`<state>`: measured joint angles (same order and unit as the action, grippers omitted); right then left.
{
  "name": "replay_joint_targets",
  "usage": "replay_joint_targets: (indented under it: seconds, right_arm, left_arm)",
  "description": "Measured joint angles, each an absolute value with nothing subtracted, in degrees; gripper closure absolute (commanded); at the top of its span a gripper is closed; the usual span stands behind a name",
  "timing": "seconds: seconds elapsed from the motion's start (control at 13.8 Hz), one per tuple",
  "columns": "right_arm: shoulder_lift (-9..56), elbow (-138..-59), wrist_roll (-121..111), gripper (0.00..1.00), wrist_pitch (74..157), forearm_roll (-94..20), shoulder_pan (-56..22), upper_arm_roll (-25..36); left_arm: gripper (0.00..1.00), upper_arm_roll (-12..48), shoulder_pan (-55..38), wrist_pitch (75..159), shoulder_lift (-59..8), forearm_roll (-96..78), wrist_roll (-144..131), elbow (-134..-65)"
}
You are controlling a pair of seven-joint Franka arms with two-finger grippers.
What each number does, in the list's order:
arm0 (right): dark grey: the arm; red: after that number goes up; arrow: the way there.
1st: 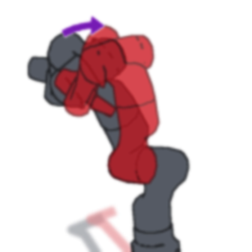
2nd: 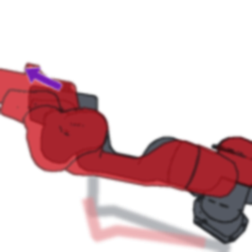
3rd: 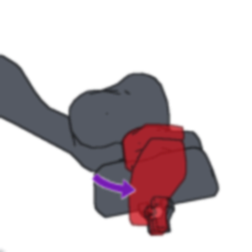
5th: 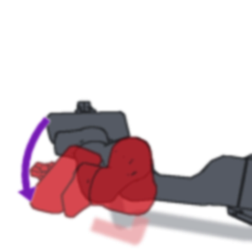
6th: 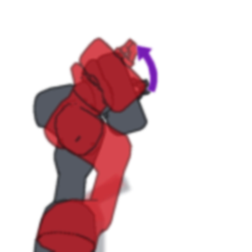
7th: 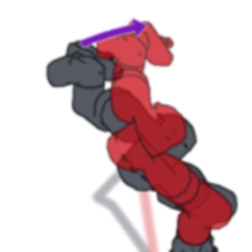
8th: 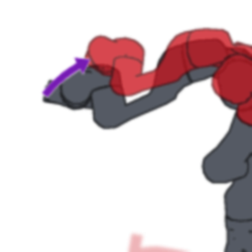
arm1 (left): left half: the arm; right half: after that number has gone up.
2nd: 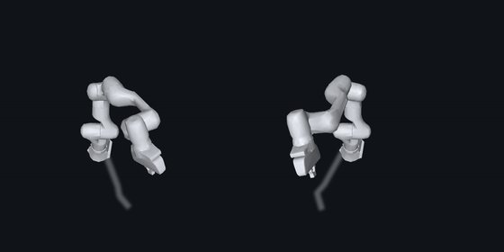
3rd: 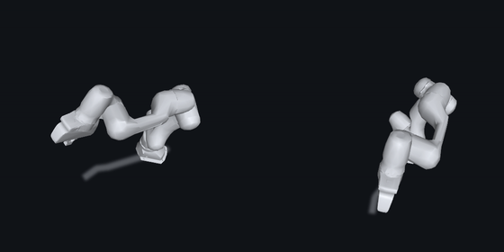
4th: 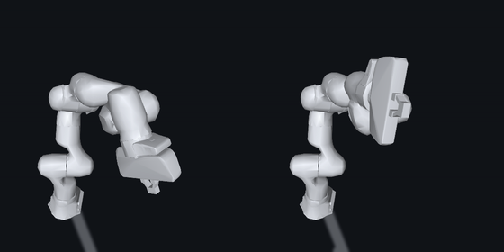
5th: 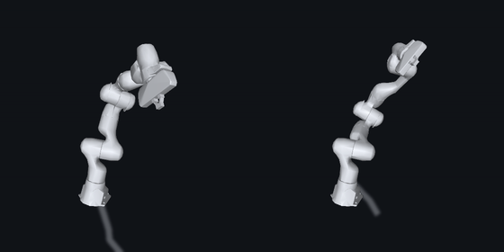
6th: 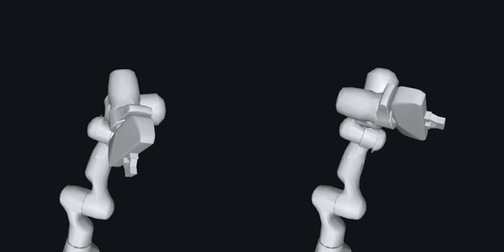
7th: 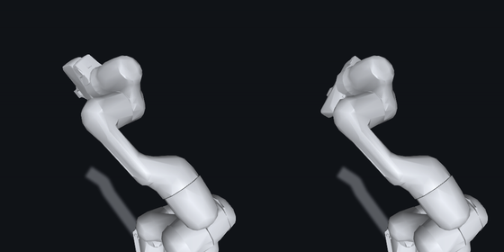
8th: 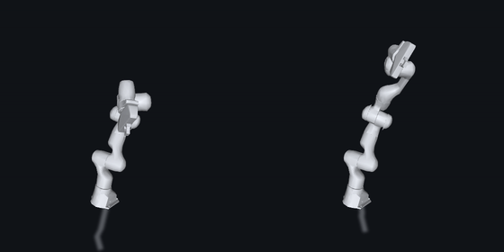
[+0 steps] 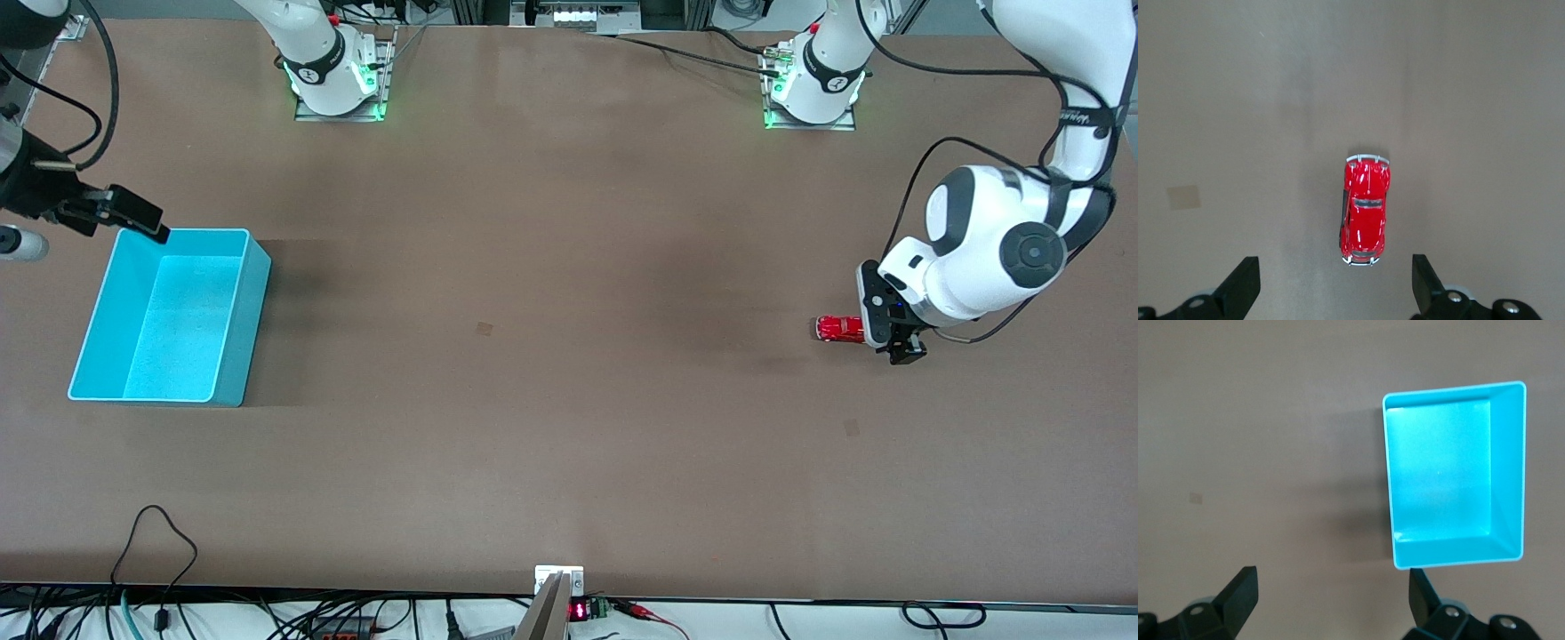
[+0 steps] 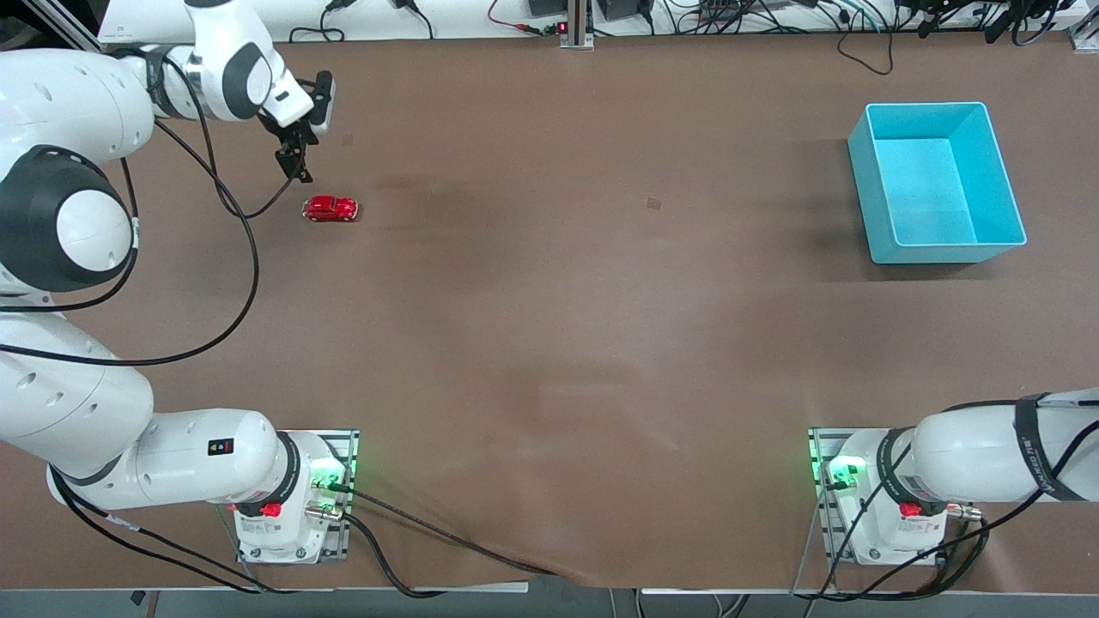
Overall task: Wind red beetle toy and store in blue box
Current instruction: 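Lower the left gripper over the red car and grasp it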
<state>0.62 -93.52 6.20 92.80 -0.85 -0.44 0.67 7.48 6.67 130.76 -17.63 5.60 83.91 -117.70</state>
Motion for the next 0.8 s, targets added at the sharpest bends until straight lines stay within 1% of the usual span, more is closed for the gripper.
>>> replay_joint_targets:
  seconds: [0.15,0.29,0.44,0.8]
  right_arm:
    - [-0.46,-93.52,6.20,0.00,91.55,-0.83,-0.39,0.81]
    - [-1.07,-93.52,6.20,0.00,91.19,-0.83,-0.31,1.03]
    - [-0.83,-93.57,6.20,0.00,91.20,-0.83,-0.21,1.09]
    - [2.21,-93.62,6.20,0.00,92.75,-0.83,0.20,1.26]
  left_arm:
    - [0.00,7.51,6.91,137.67,-18.51,7.69,83.99,-120.55]
    - [0.00,7.50,7.73,142.65,-19.23,8.03,84.25,-123.08]
    - [0.00,7.50,8.71,144.39,-20.36,8.04,84.66,-124.16]
    - [0.00,7.58,9.48,144.61,-21.92,8.04,84.72,-124.93]
